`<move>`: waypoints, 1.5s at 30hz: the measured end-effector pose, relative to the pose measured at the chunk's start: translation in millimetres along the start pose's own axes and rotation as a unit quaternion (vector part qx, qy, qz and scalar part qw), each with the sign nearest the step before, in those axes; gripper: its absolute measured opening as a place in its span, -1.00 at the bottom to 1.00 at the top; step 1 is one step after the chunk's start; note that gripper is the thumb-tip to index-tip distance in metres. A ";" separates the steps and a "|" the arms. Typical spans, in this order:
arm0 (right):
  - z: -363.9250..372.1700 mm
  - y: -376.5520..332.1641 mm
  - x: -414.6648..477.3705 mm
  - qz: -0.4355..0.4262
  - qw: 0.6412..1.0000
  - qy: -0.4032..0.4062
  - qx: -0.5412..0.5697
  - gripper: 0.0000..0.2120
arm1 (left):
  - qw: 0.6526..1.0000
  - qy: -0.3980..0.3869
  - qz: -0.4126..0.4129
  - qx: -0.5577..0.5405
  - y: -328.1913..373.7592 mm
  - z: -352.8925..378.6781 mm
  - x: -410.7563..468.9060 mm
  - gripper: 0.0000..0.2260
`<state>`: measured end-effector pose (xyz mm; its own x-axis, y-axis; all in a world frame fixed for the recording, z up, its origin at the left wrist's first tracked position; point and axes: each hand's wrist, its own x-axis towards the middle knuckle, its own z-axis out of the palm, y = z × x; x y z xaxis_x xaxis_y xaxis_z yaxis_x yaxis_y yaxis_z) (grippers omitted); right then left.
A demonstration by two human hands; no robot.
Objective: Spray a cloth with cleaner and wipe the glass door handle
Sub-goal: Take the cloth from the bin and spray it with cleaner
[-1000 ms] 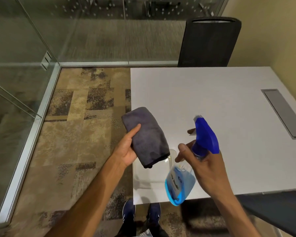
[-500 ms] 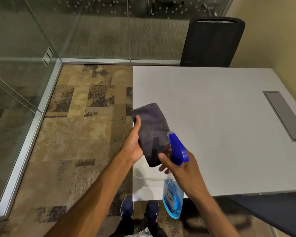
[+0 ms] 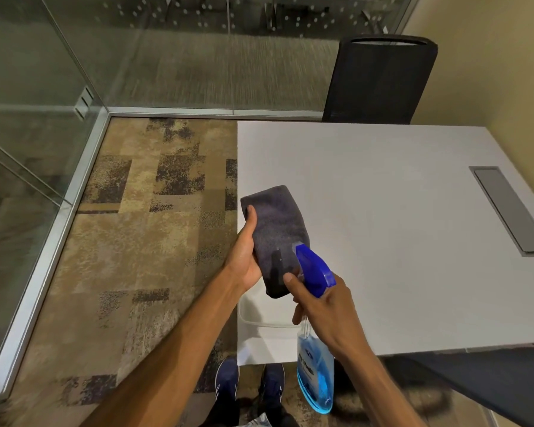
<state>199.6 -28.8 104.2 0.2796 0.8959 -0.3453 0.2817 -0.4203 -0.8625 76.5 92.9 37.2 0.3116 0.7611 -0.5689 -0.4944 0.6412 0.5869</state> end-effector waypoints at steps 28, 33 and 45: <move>-14.0 -15.5 16.8 -0.014 0.999 0.031 -0.005 -0.75 | 0.997 -0.047 0.039 0.037 5.8 0.0 1.1 -0.32; -10.1 -9.6 26.6 -0.017 0.999 0.026 -0.017 -0.75 | 0.997 -0.049 0.040 0.039 5.0 2.4 2.4 -0.32; -34.1 -15.5 24.8 -0.117 0.982 0.067 0.130 -0.91 | 0.999 -0.022 0.021 -0.036 25.4 -2.7 -5.3 -0.39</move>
<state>233.5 -5.0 121.6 0.3577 0.9294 -0.0906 0.1136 -0.1396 -0.9837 60.1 104.9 53.5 0.3236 0.7918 -0.5180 -0.5640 0.6009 0.5664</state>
